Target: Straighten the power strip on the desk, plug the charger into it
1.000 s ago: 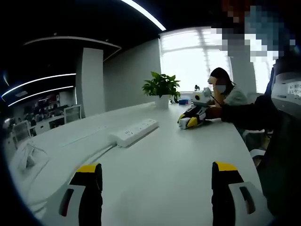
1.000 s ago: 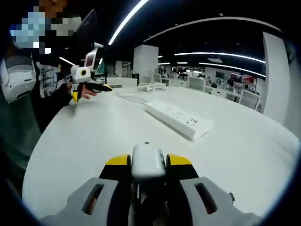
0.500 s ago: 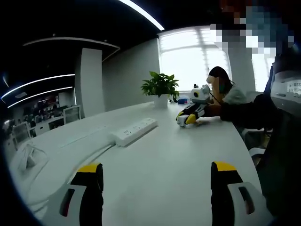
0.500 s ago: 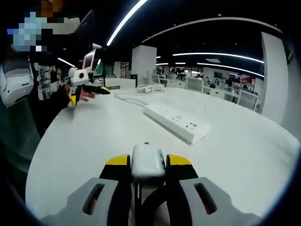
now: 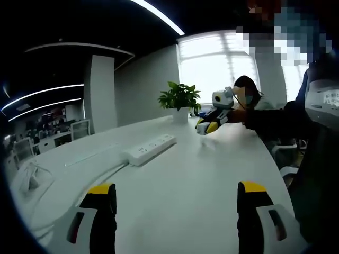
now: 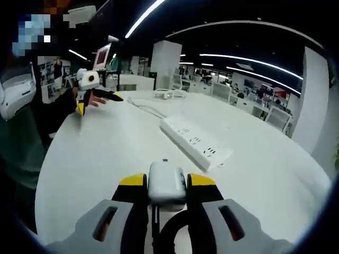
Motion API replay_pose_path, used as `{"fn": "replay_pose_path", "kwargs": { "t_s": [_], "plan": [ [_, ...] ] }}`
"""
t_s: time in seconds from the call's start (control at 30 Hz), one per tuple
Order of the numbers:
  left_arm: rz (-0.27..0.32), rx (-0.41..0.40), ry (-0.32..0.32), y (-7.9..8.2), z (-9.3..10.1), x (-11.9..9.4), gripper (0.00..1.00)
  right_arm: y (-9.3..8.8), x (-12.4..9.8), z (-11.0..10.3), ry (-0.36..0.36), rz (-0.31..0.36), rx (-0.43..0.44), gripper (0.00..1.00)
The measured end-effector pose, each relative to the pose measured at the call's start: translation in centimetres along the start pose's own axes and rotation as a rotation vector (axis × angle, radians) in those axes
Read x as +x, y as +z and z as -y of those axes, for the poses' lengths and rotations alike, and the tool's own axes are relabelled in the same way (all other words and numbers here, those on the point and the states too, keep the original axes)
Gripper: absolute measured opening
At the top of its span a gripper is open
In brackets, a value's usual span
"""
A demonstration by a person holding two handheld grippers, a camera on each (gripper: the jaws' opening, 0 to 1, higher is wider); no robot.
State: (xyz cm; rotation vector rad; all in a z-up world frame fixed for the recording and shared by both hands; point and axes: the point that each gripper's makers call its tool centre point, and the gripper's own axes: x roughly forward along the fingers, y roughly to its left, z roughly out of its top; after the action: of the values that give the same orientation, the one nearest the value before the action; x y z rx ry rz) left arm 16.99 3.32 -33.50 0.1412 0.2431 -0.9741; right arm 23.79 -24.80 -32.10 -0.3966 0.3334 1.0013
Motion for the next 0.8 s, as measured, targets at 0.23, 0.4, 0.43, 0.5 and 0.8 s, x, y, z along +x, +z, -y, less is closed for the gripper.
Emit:
{"fn": "replay_pose_path", "kwargs": {
  "t_s": [0.23, 0.4, 0.43, 0.5, 0.8],
  "plan": [
    [0.006, -0.003, 0.001, 0.0, -0.2, 0.0, 0.97, 1.3, -0.4, 0.5, -0.014, -0.035, -0.047, 0.24],
    [0.010, -0.004, -0.003, 0.0, -0.1, 0.1, 0.97, 1.9, -0.4, 0.9, -0.018, -0.077, -0.091, 0.24],
    [0.011, -0.004, -0.004, 0.0, -0.1, 0.1, 0.97, 2.0, -0.4, 0.9, -0.016, -0.087, -0.094, 0.24],
    [0.012, -0.004, -0.005, 0.0, -0.1, 0.1, 0.97, 2.2, -0.3, 1.0, -0.016, -0.101, -0.106, 0.24],
    [0.011, 0.001, -0.003, 0.0, -0.3, 0.3, 0.97, 2.8, 0.2, 1.5, -0.016, -0.158, -0.157, 0.24]
  ]
}}
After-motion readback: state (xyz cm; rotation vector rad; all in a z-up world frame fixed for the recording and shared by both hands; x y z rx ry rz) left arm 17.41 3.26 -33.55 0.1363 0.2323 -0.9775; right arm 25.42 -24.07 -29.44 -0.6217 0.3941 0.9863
